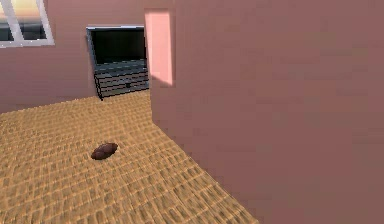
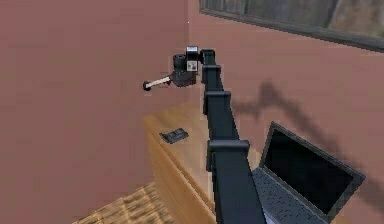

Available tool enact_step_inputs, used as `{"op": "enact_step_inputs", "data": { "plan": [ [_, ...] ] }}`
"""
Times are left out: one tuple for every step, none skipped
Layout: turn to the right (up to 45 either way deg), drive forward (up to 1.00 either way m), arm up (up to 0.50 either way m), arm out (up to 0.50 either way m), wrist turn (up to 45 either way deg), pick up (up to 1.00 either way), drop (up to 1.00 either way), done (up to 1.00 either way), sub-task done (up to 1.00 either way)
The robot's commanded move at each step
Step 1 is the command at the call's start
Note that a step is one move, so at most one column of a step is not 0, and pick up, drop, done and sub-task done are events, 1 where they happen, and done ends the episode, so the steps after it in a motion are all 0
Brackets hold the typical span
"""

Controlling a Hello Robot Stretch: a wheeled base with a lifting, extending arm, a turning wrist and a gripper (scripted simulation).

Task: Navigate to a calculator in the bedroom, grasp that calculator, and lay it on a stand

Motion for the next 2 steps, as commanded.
{"op": "enact_step_inputs", "data": {
  "plan": [
    [0.0, 0.0, -0.3, 0.0, 0.0, 0.0, 0.0, 0.0, 0.0],
    [0.0, 0.0, 0.0, 0.0, 0.0, 1.0, 0.0, 0.0, 0.0]
  ]
}}
